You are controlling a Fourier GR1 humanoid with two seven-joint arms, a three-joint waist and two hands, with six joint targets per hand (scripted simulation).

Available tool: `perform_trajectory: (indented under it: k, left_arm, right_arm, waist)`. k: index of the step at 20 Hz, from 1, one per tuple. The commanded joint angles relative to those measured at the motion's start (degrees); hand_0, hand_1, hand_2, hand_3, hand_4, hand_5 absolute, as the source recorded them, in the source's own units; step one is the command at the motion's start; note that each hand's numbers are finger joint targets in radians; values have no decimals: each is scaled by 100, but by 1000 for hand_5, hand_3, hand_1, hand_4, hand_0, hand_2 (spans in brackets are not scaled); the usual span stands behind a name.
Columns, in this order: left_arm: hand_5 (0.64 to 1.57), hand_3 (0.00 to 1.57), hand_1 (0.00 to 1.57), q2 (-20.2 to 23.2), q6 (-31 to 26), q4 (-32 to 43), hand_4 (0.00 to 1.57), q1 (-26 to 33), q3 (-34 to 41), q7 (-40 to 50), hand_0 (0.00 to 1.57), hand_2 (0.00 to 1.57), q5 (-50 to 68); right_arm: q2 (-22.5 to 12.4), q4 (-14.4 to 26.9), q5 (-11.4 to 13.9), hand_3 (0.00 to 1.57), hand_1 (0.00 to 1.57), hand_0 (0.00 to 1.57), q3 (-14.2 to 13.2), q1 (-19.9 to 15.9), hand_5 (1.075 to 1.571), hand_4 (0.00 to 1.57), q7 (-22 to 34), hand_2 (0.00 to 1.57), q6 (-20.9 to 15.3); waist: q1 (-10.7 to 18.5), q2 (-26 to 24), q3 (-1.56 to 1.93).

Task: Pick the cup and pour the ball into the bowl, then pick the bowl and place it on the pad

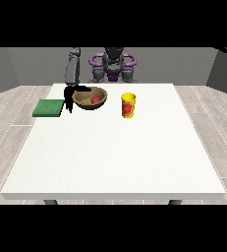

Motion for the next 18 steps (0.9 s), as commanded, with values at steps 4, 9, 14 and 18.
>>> perform_trajectory:
  k: [4,9,14,18]
  left_arm:
    - [1515,0,0,129,-238,-64,253,29,148,-54,0,0,230]
    - [1564,0,0,390,-431,-22,545,-224,304,-83,0,0,420]
    - [1570,0,0,253,-393,196,683,-14,252,17,0,0,407]
    - [1569,0,0,458,-419,652,729,139,302,-53,0,0,199]
  right_arm:
    - [112,596,162,1507,1571,1571,-55,377,1427,791,253,1571,-578]
    - [88,428,252,1571,1571,1571,-139,296,1471,1089,151,1571,-1060]
    - [-219,15,233,1571,1571,1571,-69,374,1487,1071,960,1571,-1141]
    - [-535,-574,409,1571,1571,1571,211,83,1533,1047,2053,1571,-1459]
  waist:
    - [270,326,76]
    - [484,707,76]
    - [347,203,63]
    - [16,-240,63]
